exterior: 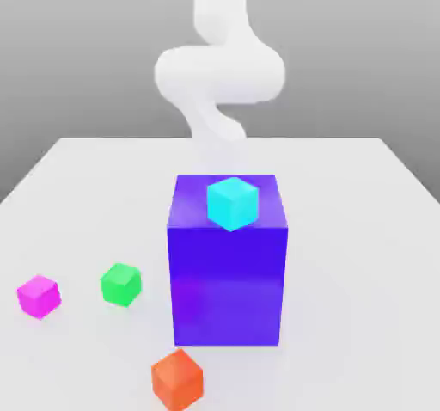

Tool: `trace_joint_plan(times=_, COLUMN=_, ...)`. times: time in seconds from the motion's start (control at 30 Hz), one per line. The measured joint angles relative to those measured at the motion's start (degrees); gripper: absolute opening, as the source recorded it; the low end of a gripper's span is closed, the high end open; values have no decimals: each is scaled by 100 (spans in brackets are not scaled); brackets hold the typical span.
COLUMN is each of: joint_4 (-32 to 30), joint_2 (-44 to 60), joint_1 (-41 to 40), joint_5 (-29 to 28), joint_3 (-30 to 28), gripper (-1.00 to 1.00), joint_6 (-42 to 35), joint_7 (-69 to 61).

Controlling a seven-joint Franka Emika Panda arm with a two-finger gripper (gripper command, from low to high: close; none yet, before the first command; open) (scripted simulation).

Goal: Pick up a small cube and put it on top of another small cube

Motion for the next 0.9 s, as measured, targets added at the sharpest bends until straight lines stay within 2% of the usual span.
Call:
trace_joint_plan(times=0.3, joint_4=-594, joint_2=1699, joint_1=-1574, joint_5=-286, joint_3=98, gripper=0, joint_6=862, joint_7=2385)
trace_joint_plan(times=0.6, joint_4=-1178, joint_2=3361, joint_1=-2705, joint_5=-479, joint_3=-252, gripper=0, joint_6=1715, joint_7=4663)
trace_joint_plan(times=0.73, joint_4=-1442, joint_2=4093, joint_1=-3199, joint_5=-310, joint_3=-510, gripper=0, joint_6=2105, joint_7=5494)
trace_joint_plan(times=0.9, joint_4=-1718, joint_2=5017, joint_1=-3548, joint_5=318, joint_3=-658, gripper=0, joint_6=2614, joint_7=6125)
